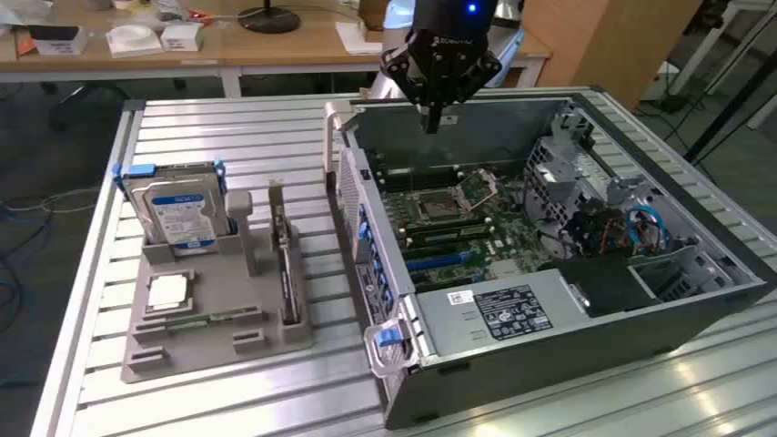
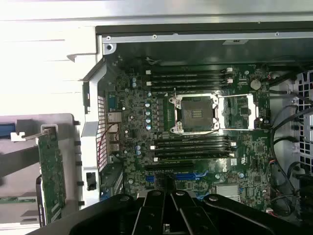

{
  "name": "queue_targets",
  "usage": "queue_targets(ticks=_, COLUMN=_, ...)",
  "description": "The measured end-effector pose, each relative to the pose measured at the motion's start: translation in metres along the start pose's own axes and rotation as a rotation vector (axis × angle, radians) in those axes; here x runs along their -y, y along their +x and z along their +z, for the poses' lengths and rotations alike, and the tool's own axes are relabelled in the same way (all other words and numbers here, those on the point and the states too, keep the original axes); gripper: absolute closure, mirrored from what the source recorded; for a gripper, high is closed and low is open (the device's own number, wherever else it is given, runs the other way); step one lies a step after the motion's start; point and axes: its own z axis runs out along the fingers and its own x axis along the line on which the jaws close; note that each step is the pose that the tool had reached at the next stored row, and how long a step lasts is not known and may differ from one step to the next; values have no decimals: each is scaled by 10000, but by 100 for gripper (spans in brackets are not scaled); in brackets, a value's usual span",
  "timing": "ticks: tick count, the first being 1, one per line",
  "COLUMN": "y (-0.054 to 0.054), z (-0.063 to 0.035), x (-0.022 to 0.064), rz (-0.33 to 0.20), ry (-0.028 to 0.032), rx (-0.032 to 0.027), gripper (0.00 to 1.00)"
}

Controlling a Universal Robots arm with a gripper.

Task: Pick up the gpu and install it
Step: 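Reach for the gpu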

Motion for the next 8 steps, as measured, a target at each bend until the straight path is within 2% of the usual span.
queue_targets(ticks=8, y=0, z=0, x=0, rz=-1, ry=-2, rx=-1, gripper=89)
